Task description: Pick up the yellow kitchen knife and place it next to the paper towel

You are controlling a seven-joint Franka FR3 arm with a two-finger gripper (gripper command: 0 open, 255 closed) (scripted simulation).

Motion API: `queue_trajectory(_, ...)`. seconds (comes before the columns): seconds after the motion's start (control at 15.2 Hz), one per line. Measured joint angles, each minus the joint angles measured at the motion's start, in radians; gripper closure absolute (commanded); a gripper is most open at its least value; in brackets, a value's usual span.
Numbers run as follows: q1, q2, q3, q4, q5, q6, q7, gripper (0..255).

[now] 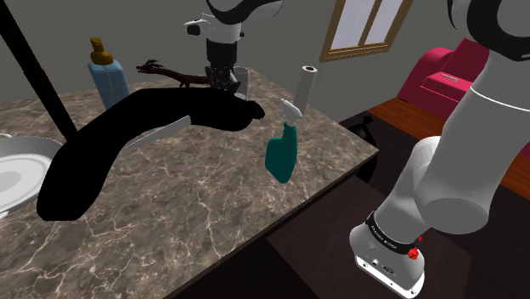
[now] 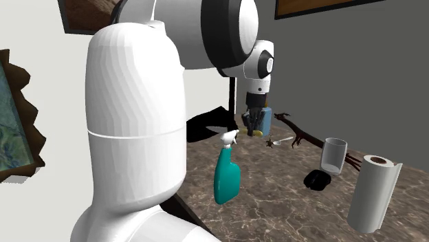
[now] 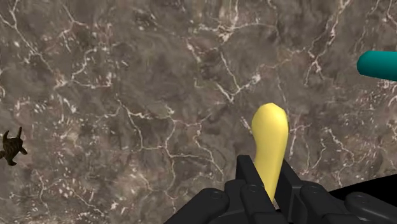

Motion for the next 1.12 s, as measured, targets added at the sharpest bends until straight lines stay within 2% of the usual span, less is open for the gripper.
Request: queue_trajectory(1.12, 0.000, -0.008, 0.000, 0.214, -0.003, -0.222, 0.012, 255)
